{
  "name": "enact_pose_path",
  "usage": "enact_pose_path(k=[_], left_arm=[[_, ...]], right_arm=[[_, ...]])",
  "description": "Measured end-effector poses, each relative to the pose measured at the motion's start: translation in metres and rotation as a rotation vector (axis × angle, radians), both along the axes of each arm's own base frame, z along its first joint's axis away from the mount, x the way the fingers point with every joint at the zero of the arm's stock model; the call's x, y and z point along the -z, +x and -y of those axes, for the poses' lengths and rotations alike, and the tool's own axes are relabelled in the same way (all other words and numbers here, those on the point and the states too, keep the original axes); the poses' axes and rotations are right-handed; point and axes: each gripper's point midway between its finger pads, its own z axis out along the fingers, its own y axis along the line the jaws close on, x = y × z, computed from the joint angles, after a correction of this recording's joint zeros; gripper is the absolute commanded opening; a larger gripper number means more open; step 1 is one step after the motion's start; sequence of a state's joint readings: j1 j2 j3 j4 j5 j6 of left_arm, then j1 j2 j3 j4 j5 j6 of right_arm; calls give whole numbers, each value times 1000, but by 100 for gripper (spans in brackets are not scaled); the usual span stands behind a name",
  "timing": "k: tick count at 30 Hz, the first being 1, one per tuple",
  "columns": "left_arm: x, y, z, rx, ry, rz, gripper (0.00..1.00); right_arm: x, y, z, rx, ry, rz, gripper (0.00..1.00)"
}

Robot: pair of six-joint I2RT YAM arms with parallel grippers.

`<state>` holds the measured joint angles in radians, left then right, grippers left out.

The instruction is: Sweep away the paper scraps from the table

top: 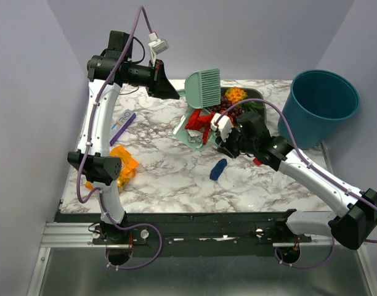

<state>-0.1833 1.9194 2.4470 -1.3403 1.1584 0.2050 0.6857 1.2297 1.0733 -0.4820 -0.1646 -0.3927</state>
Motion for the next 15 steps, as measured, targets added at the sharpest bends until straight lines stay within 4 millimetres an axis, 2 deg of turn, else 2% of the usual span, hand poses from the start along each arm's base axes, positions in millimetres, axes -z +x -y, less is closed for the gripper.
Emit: enact_pose_path(k=[8, 15], left_arm=[[-5, 6, -3, -20, -15, 6, 0], [-11, 39, -23, -115, -50, 34, 0]], right_arm=[[1, -1, 4, 11, -13, -3, 1], [-10, -4, 8, 20, 4, 23, 1]])
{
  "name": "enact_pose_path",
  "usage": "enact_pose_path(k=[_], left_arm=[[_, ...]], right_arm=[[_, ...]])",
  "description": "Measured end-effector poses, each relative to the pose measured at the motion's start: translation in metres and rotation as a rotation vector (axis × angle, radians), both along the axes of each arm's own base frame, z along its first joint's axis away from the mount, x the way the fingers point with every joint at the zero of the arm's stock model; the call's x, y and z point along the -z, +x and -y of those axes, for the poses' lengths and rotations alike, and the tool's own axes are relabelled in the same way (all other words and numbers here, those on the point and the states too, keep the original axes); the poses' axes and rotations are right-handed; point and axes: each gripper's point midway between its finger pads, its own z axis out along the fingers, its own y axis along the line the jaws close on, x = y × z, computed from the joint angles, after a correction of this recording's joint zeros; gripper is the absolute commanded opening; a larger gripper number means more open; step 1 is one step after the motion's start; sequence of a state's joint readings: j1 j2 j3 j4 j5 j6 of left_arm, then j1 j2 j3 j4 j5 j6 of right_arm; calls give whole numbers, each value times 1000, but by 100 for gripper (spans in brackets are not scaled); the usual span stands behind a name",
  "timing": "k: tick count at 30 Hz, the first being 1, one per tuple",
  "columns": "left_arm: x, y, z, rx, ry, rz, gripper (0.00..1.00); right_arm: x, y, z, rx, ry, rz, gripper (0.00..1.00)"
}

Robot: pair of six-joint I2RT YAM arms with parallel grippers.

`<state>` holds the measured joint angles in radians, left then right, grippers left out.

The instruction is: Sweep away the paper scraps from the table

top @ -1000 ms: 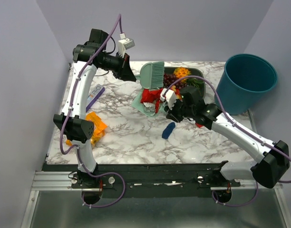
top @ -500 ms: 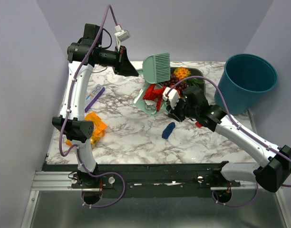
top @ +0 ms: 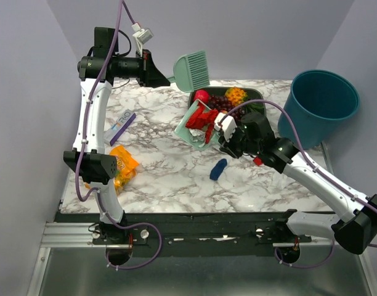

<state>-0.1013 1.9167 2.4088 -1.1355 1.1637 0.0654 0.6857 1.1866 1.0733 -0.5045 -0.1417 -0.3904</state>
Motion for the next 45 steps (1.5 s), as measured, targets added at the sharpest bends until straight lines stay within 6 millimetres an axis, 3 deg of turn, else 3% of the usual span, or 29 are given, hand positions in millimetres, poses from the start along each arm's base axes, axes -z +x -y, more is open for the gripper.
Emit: enact_pose_path(k=[3, 7, 13, 15, 18, 21, 28, 33, 37, 41, 45], left_arm=[[11, 15, -9, -56, 7, -17, 0], [45, 35, -25, -182, 63, -66, 0], [93, 45, -45, -319, 141, -105, 0], [101, 46, -49, -341, 143, -114, 0], [113, 47, -55, -374, 134, -139, 0], [127, 48, -59, -394, 130, -176, 0], [139, 50, -60, -403, 124, -196, 0], [140, 52, -60, -410, 111, -201, 0], [140, 54, -58, -411, 97, -199, 0], [142, 54, -58, -410, 94, -204, 0], [144, 53, -58, -407, 94, -208, 0]], right_arm=[[-2, -2, 3, 11, 2, -3, 1], [-13, -3, 8, 39, -4, -12, 1], [-74, 11, 20, 120, 54, 33, 1], [-93, 23, 31, 175, 77, 43, 1], [-105, 40, 55, 273, 90, 21, 1], [-110, 61, 87, 390, 96, -21, 1], [-132, 105, 208, 753, 138, -46, 0], [-144, 104, 275, 926, 108, -11, 0], [-138, 98, 327, 1048, 6, -3, 1], [-126, 94, 381, 1147, -168, -8, 0], [-120, 91, 414, 1143, -395, -6, 0]])
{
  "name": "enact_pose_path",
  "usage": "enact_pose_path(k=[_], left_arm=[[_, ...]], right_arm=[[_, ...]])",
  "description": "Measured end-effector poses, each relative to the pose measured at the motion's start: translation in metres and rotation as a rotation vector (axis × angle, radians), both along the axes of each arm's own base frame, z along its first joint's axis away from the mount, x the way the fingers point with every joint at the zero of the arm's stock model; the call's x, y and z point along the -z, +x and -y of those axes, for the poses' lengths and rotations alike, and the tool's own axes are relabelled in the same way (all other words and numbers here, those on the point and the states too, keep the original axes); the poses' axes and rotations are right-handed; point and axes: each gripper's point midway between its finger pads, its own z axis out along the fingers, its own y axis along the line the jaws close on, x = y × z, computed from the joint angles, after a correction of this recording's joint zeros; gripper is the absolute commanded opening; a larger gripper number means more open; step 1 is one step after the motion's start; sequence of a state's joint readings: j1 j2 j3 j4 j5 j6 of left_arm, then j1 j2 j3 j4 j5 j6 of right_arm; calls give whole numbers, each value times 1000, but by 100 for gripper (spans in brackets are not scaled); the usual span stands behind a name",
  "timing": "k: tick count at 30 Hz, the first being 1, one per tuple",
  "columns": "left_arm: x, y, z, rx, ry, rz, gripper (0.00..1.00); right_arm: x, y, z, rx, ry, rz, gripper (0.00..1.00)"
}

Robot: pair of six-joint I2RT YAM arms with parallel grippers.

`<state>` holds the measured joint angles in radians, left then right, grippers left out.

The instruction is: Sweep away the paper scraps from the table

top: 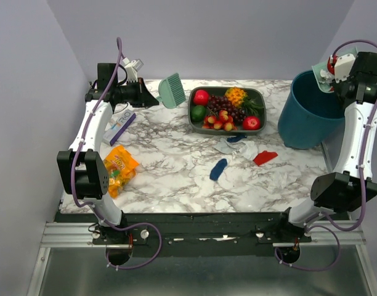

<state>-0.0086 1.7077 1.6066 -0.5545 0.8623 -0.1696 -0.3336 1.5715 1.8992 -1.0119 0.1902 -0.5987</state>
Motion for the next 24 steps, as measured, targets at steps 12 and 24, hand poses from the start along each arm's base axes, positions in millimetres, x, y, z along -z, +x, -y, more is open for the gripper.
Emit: enact_pose_path(k=[12, 24], left_arm=[[0, 3, 1, -4, -17, -6, 0], [9, 15, 2, -5, -26, -30, 0]], right_arm=[[-3, -34, 43, -136, -511, -291, 1], [-59, -33, 59, -194, -931, -355, 1]])
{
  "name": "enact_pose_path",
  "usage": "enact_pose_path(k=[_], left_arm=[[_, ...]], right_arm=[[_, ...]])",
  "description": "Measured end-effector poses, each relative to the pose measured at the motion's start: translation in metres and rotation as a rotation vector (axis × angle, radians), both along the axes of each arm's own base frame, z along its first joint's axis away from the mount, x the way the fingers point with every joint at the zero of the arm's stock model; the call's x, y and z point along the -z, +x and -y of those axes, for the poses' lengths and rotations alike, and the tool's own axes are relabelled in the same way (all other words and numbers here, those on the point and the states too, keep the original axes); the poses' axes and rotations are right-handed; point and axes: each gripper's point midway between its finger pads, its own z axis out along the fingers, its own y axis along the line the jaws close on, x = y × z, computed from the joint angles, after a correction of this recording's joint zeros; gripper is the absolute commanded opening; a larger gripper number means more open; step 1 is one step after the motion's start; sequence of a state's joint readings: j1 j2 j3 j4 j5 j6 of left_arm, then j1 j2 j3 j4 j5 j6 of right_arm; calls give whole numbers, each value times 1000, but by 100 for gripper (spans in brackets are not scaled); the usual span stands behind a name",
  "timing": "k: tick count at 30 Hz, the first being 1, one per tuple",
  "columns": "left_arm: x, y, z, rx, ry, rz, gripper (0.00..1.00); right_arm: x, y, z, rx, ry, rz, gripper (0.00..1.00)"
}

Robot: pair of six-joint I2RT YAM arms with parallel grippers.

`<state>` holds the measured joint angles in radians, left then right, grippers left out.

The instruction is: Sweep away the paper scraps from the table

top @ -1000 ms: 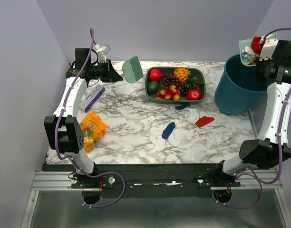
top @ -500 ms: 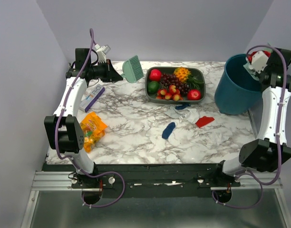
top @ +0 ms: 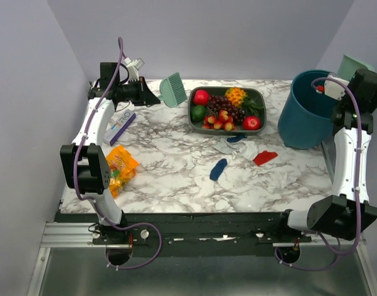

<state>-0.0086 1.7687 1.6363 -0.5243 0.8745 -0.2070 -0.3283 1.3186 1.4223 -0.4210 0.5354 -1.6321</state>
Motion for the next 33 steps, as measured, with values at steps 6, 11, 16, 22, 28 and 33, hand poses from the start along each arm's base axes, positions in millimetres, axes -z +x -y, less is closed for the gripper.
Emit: enact_pose_path(k=[6, 11, 16, 22, 28, 33], left_arm=[[1, -2, 0, 13, 15, 8, 0], [6, -13, 4, 62, 85, 13, 0], [23, -47, 23, 216, 221, 26, 0], [43, -115, 62, 514, 312, -1, 0], [41, -167, 113, 756, 280, -35, 0], [48, -175, 169, 777, 196, -128, 0]], right_arm=[[-35, -4, -2, 11, 23, 127, 0], [-66, 11, -26, -44, 147, 287, 1], [-63, 49, -134, -354, 445, 335, 1], [22, 27, -260, -597, 867, 132, 1], [60, 3, -281, -468, 1161, 123, 0], [53, -10, -276, -387, 1232, 226, 1]])
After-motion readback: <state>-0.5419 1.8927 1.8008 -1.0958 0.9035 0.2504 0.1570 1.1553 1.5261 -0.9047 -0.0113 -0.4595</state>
